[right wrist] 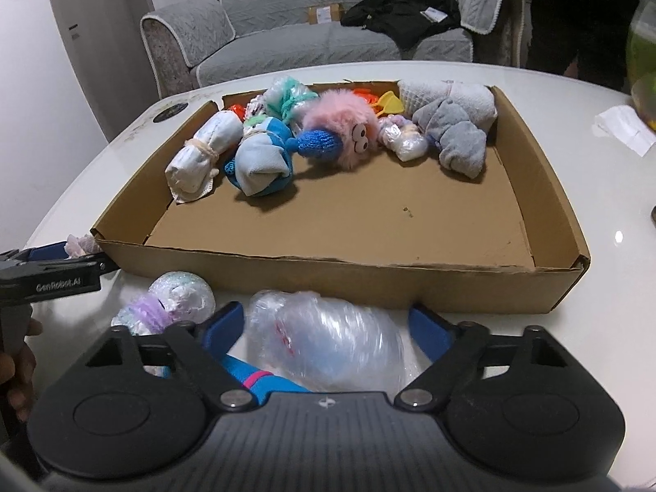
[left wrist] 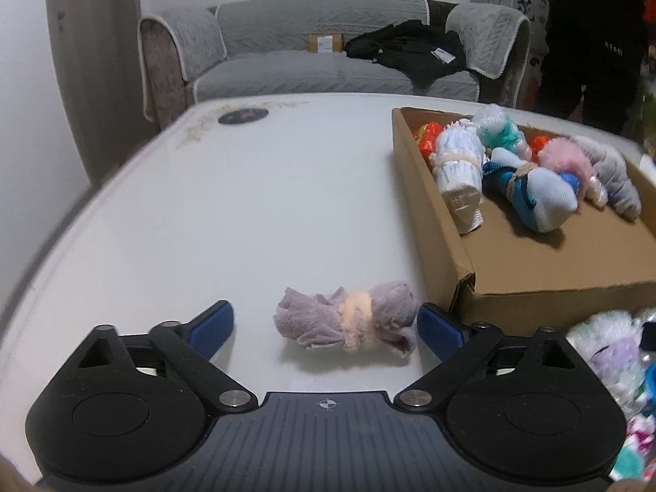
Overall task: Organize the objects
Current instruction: 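Grasp the lilac cloth bundle with the left tool while the right tool grasps the clear plastic bag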
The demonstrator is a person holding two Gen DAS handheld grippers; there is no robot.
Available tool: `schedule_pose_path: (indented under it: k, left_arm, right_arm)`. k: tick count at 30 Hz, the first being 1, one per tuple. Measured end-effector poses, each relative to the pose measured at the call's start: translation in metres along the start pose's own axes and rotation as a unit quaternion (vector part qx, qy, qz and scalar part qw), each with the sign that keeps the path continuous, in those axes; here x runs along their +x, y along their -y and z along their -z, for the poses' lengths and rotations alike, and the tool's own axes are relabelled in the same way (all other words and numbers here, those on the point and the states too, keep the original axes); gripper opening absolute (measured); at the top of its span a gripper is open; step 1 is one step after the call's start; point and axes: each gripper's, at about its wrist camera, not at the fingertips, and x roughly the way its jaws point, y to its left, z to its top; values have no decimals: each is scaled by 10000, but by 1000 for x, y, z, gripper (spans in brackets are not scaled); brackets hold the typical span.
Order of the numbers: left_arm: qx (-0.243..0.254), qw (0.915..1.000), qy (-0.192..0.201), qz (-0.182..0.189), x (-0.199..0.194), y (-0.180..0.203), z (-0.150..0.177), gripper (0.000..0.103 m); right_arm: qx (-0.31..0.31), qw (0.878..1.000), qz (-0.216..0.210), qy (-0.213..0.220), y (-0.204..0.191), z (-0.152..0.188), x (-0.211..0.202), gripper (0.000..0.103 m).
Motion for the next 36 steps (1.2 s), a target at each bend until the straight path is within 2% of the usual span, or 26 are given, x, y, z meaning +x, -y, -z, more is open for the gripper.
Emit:
schedule_pose_path:
  k: [2,8,11,19,25,32,36]
  left_arm:
    - [53,10000,29,13,-2,1,0,88]
    - [221,9994,171,195,-8,5,5,69]
    - [227,9993,211,200,-10,5,7,69]
    - [108,9997,212,107,-16,-3,11,69]
    - [44,9997,216,58,-29,-8,22,69]
    - [-15,9997,260,-35,-33,-6,26,70]
    - [-38,9995,303,-123,-33,-7,29,81]
  right_arm:
    - [-1,10000,-54,38,3,1,-3,64]
    - [-53,9998,-180,95,8,3,-7,60]
    - [-72,9997,-177,169,14,4,-13,54]
    - [-77,9995,-103,302,46,10,-23,54]
    - [-142,9991,-174,354,70,20,-31,55]
    - [-469,9977,-158,471,70,25,-33,59]
    - [-635,9964,-159,544,71,28,-33,59]
